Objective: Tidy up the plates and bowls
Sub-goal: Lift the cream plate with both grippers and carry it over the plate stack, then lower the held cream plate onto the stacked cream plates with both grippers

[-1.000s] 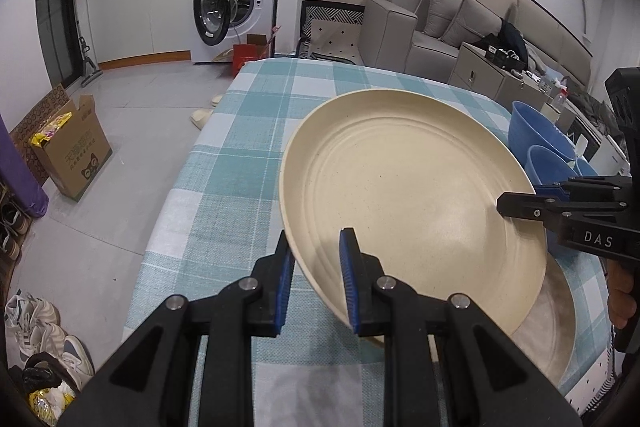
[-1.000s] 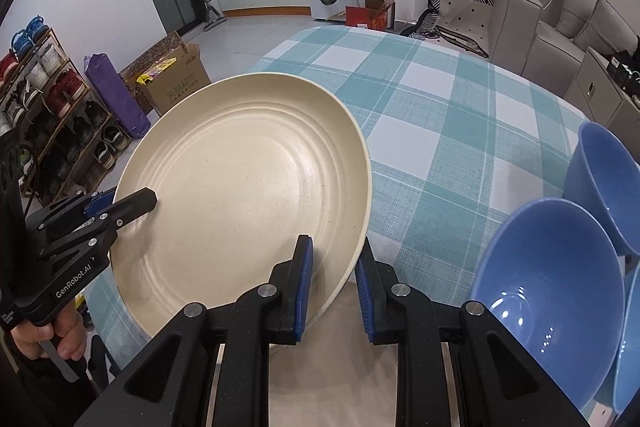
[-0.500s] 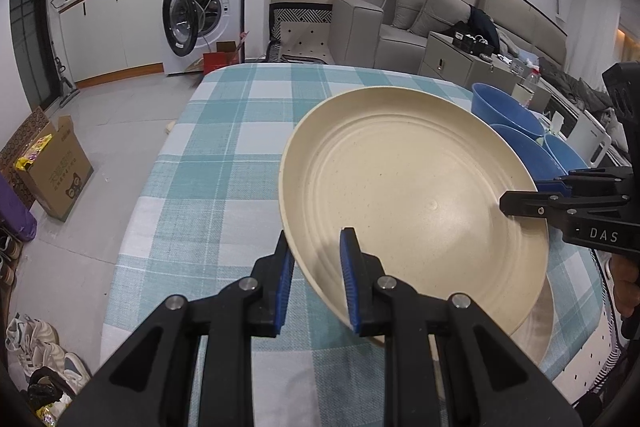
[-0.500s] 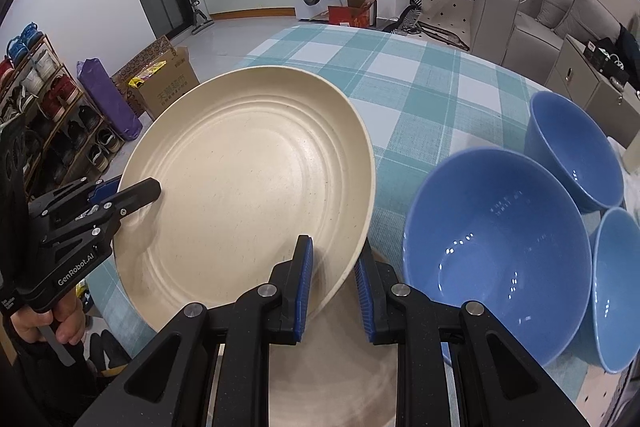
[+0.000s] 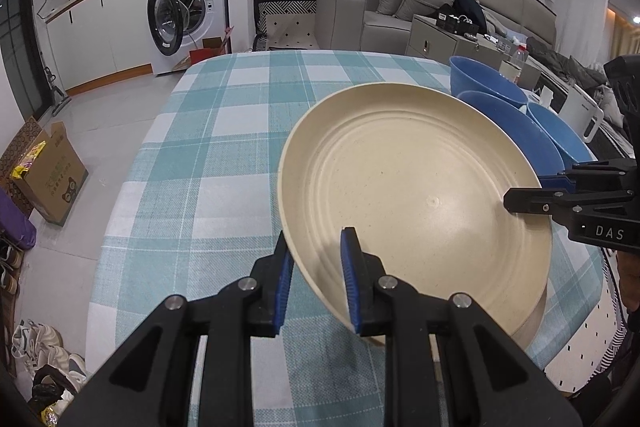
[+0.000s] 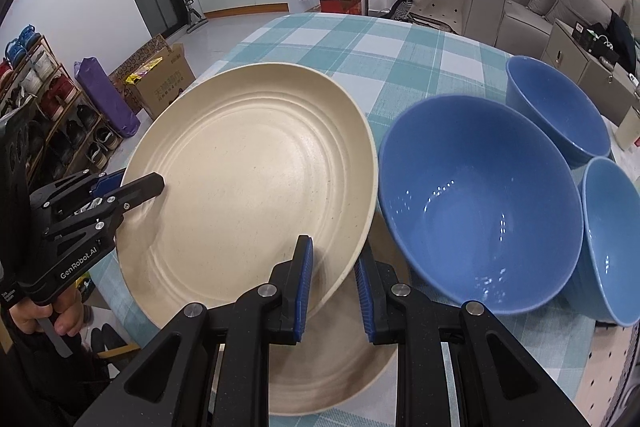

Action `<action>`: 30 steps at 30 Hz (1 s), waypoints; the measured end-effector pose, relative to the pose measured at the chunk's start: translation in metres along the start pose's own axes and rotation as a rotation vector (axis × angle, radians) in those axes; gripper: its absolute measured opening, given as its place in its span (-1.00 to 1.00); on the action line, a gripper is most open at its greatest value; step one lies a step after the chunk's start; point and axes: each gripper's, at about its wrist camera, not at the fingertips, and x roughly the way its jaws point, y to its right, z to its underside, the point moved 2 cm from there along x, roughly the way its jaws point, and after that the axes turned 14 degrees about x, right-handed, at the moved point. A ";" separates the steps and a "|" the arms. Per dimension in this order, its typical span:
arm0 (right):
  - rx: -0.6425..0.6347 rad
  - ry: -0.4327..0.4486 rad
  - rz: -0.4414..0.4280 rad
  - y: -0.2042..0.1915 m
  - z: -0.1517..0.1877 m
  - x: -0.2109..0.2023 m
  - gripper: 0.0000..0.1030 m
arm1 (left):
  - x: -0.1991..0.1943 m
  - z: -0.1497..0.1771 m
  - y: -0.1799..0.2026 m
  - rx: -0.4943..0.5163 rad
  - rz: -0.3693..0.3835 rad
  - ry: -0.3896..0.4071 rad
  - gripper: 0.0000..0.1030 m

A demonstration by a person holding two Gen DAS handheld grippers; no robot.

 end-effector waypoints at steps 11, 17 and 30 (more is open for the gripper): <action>0.004 -0.018 0.020 0.011 0.031 -0.008 -0.59 | -0.002 0.013 0.021 0.046 0.024 -0.028 -0.56; -0.010 -0.027 0.033 0.013 0.042 -0.011 -0.59 | -0.001 0.017 0.026 0.058 0.029 -0.041 -0.56; -0.026 -0.073 0.046 0.016 0.057 -0.009 -0.57 | 0.003 0.022 0.035 0.088 0.038 -0.071 -0.56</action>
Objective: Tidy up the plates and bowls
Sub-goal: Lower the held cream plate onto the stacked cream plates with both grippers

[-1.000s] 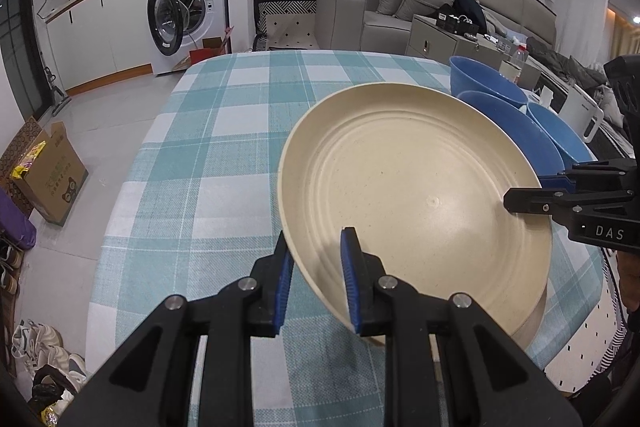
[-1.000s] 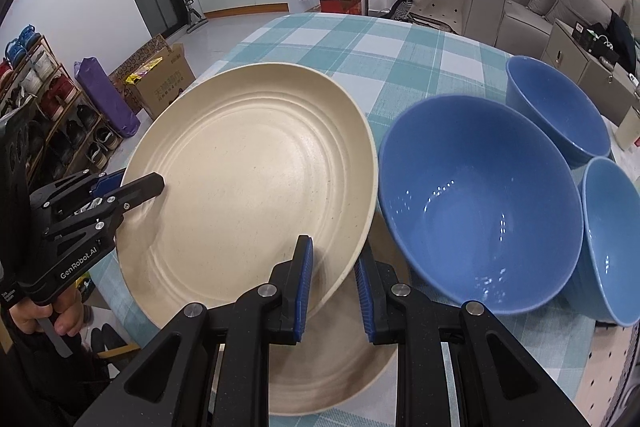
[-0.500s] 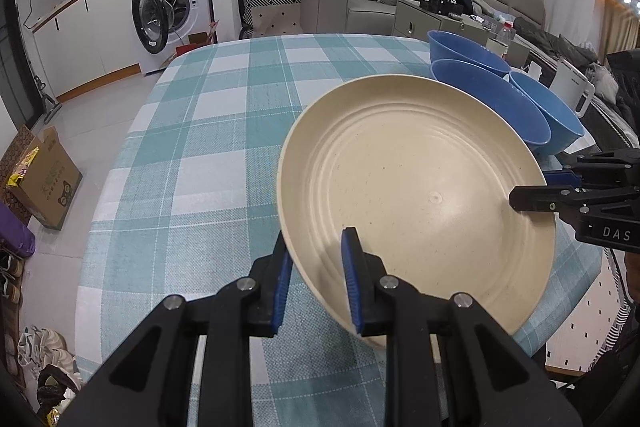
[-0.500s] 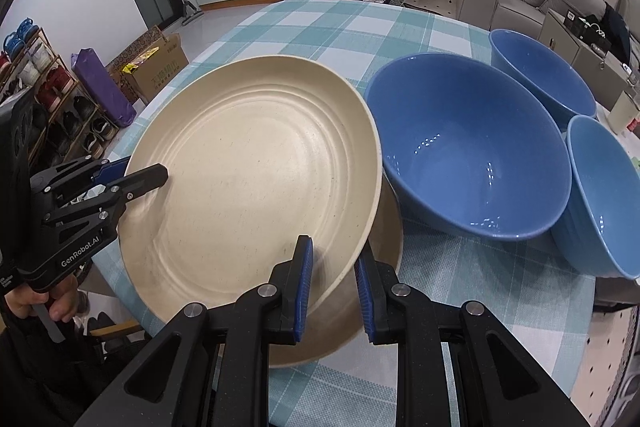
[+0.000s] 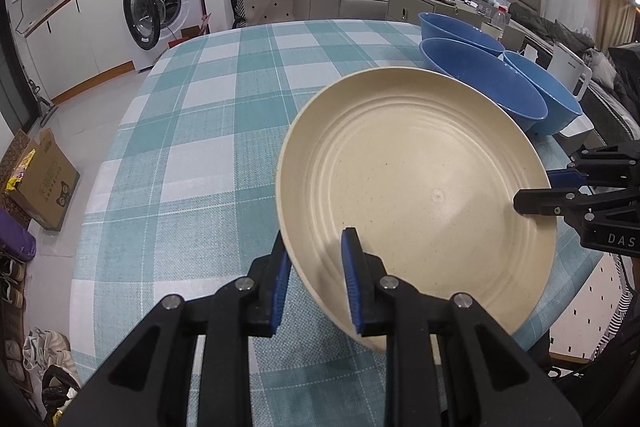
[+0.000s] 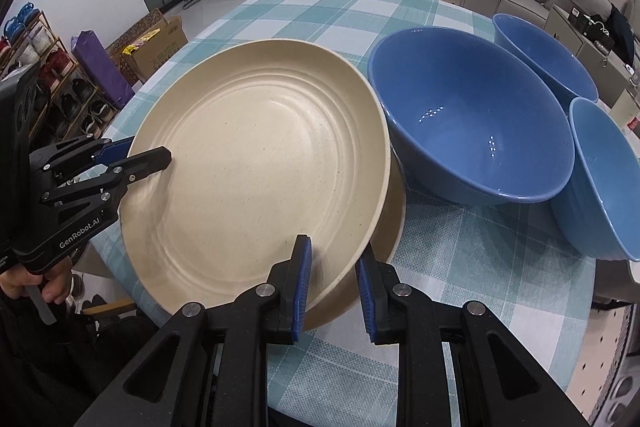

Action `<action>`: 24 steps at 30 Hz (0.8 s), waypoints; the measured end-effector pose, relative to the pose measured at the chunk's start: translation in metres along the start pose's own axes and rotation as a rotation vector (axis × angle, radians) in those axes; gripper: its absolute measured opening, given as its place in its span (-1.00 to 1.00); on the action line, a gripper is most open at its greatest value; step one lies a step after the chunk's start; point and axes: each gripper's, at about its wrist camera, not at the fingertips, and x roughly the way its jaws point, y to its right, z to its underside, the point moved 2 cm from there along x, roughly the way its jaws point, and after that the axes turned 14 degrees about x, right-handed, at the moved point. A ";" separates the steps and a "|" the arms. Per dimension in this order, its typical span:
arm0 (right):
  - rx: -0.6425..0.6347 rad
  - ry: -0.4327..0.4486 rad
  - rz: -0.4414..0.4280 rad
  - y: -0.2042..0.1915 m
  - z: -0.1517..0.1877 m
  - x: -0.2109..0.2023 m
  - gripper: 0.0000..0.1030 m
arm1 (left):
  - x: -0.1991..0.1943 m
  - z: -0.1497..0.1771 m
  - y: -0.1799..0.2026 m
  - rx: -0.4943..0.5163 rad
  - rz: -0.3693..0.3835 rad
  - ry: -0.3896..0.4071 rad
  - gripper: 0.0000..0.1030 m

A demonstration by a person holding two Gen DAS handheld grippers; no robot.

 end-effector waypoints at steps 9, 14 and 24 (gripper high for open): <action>0.005 -0.015 0.027 0.002 -0.002 0.002 -0.56 | 0.002 -0.002 0.003 0.009 0.002 -0.001 -0.56; 0.008 -0.028 0.040 0.005 -0.004 0.009 -0.52 | 0.008 -0.005 0.006 0.018 0.004 -0.007 -0.55; -0.044 -0.027 0.089 0.001 -0.006 0.011 -0.50 | 0.017 -0.004 0.011 0.054 -0.012 -0.030 -0.49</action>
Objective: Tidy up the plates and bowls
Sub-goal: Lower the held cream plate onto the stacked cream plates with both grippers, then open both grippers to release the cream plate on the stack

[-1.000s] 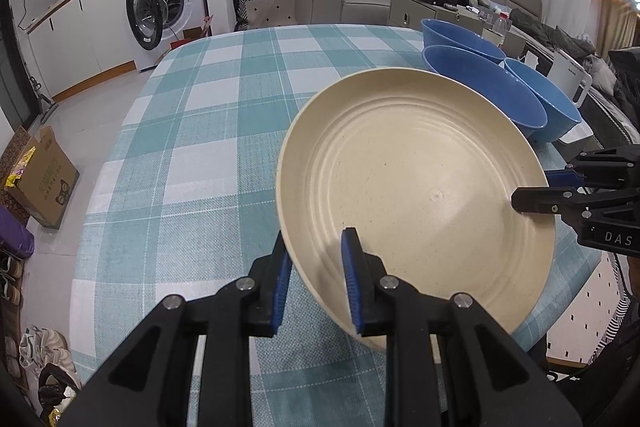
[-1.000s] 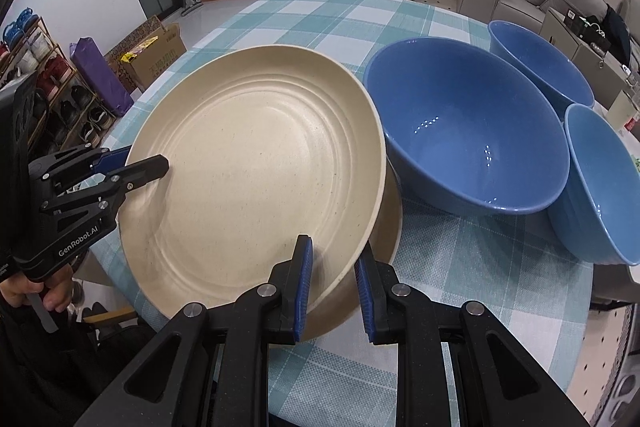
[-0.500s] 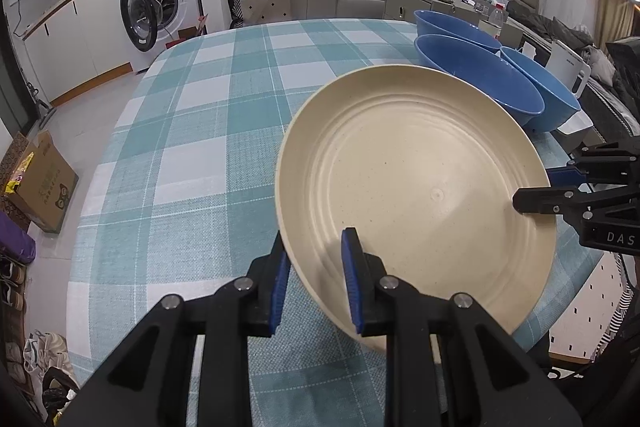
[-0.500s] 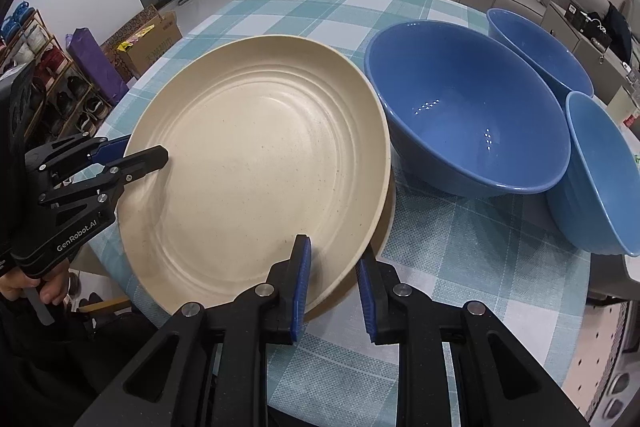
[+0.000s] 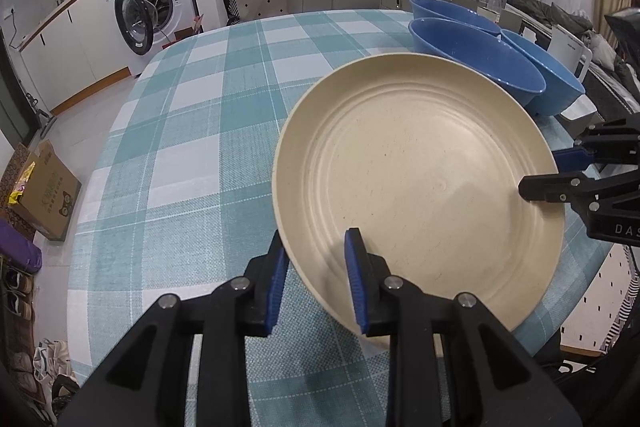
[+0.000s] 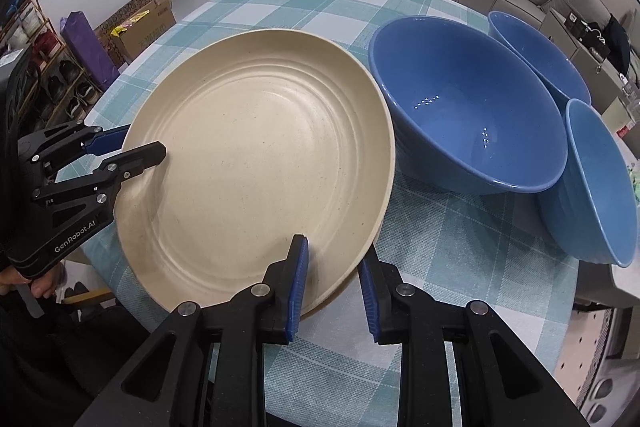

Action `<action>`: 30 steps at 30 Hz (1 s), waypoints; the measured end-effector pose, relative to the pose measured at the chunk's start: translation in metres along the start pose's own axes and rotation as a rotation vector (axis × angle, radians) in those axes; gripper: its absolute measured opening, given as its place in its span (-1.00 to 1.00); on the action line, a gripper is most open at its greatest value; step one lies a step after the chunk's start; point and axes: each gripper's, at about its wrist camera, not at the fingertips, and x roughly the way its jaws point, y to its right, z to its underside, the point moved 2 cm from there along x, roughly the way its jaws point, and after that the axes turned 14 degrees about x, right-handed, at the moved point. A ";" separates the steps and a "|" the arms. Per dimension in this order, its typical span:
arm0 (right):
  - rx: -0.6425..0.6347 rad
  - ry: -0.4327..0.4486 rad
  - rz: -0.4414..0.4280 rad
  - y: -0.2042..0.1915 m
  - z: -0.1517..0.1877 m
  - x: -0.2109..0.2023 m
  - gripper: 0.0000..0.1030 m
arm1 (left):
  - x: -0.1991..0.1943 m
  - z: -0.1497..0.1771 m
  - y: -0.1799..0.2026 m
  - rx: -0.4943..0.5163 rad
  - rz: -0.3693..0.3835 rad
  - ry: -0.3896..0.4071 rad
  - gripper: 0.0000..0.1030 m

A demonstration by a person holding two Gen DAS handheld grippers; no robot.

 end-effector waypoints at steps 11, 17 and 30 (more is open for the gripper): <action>-0.089 -0.007 0.097 -0.007 0.008 0.017 -0.15 | 0.005 0.003 0.005 0.033 -0.028 -0.019 -0.44; -0.083 0.001 0.070 -0.002 0.010 0.016 -0.12 | 0.009 0.005 0.001 0.020 -0.036 -0.036 -0.33; -0.066 -0.002 0.004 -0.012 0.010 0.020 0.15 | 0.010 0.005 0.006 0.035 -0.023 -0.022 -0.17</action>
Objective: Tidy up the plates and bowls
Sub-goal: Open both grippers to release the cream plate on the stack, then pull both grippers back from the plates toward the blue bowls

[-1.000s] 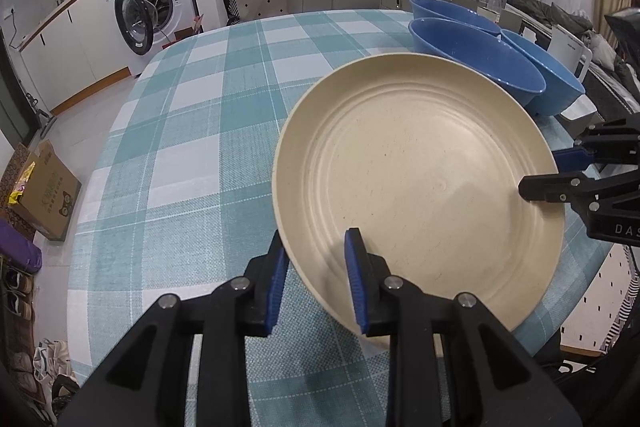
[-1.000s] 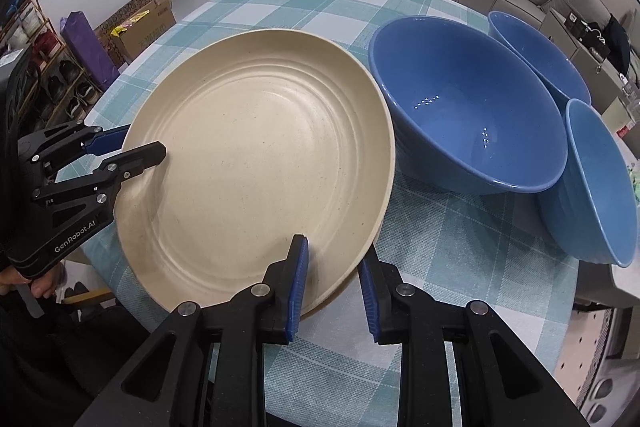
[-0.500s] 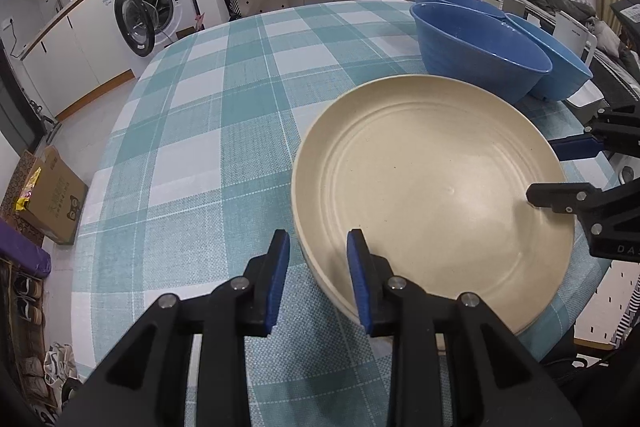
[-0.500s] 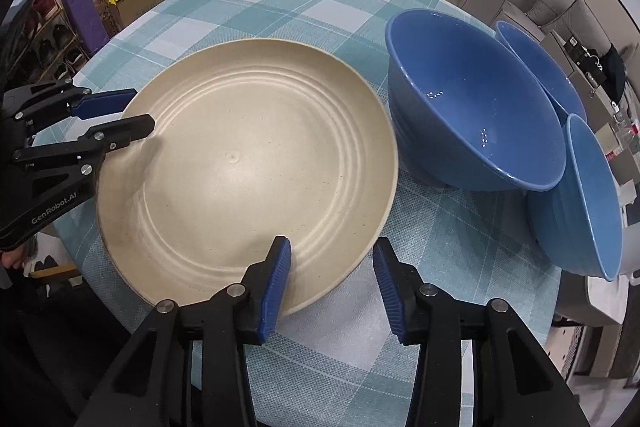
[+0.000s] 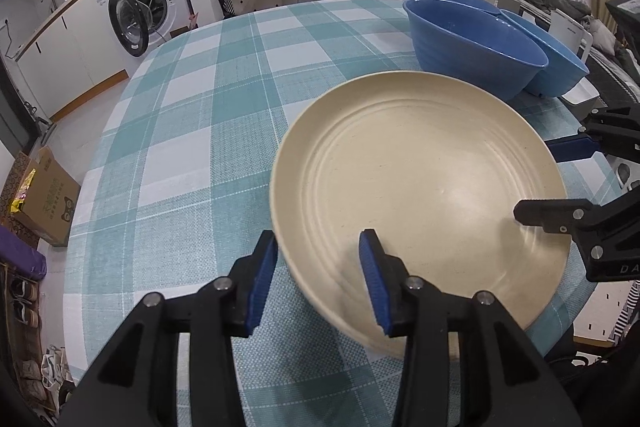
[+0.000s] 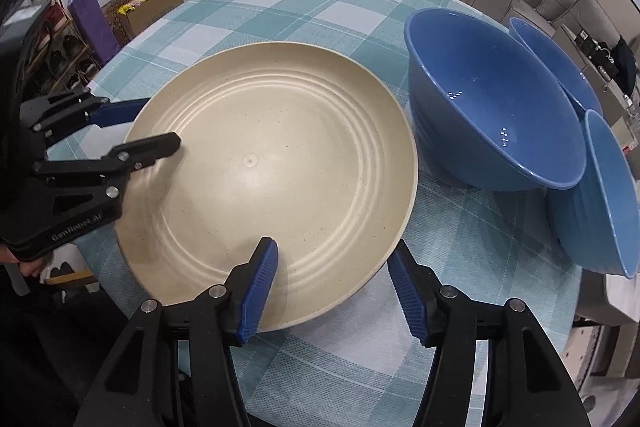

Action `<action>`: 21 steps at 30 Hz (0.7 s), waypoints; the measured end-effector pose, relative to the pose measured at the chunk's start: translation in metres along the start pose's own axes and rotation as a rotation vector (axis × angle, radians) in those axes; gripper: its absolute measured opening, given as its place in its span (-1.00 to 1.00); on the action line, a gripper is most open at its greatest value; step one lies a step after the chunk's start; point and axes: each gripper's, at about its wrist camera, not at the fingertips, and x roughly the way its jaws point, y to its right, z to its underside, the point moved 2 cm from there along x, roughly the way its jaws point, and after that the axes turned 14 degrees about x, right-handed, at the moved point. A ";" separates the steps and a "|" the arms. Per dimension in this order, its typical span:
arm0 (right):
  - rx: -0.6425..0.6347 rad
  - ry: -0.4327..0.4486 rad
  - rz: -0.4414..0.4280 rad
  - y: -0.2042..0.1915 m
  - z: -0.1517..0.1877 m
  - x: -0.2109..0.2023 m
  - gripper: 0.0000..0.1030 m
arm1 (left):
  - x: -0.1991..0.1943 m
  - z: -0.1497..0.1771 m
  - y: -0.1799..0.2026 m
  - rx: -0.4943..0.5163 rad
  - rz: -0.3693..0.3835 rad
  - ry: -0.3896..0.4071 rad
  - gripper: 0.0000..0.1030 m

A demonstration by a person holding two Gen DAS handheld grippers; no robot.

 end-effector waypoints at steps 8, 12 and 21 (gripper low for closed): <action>-0.021 0.010 -0.019 -0.011 -0.004 0.002 0.17 | 0.001 0.001 -0.008 -0.029 -0.014 -0.002 -0.16; -0.017 0.017 -0.046 -0.006 -0.001 -0.003 0.18 | -0.001 0.001 -0.010 -0.037 -0.007 0.002 -0.15; 0.014 0.130 -0.101 0.012 -0.005 -0.036 0.65 | -0.017 -0.007 -0.013 -0.065 0.004 0.060 0.10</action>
